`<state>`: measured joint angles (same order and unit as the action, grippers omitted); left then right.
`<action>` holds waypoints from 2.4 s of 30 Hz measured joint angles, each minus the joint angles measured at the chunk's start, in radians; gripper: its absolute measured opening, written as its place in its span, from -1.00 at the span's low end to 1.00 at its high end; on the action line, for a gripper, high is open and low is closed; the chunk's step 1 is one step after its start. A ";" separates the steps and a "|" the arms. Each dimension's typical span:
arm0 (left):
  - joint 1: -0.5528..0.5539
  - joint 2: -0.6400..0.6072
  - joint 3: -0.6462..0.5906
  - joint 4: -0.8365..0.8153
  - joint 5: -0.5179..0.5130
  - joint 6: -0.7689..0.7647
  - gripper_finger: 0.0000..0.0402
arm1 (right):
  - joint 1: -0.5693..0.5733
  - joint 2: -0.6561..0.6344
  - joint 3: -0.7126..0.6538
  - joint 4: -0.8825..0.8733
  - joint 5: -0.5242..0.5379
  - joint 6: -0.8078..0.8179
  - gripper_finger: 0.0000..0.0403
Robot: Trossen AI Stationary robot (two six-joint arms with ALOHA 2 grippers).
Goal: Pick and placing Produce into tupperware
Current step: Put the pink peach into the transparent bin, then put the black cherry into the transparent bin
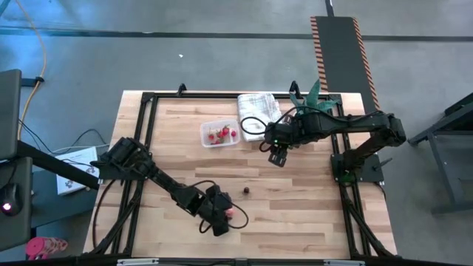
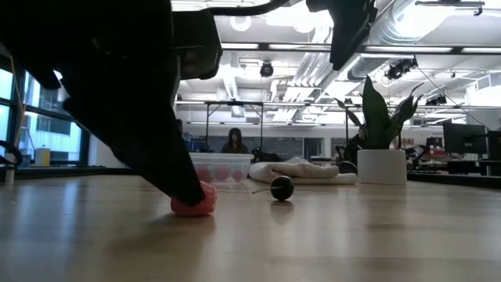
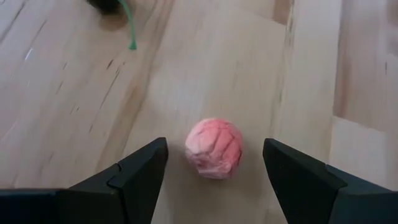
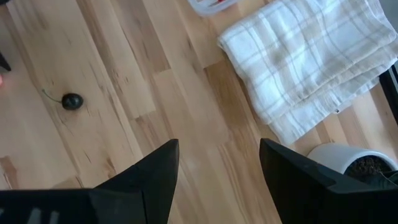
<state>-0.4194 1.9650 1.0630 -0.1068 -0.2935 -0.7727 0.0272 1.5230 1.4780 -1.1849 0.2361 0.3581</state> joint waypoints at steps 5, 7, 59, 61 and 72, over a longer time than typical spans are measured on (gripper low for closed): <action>-0.001 0.008 -0.002 0.035 -0.039 -0.044 0.30 | 0.000 0.000 0.000 -0.014 0.000 0.000 0.07; -0.001 0.009 -0.002 0.049 -0.043 -0.050 0.25 | 0.000 0.000 0.000 -0.013 0.000 0.000 0.07; 0.745 -0.421 -0.005 -0.477 -0.056 0.336 -0.02 | 0.000 0.001 0.000 -0.001 -0.005 0.113 0.07; 0.740 -0.428 -0.005 -0.477 -0.039 0.364 0.09 | 0.002 0.001 0.000 0.023 -0.040 0.104 0.07; 0.741 -0.531 -0.004 -0.580 -0.010 0.365 0.33 | 0.145 0.046 0.000 0.261 -0.199 -0.023 0.07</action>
<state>0.3214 1.4340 1.0588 -0.6868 -0.3036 -0.4074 0.1724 1.5692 1.4780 -0.9238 0.0373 0.3354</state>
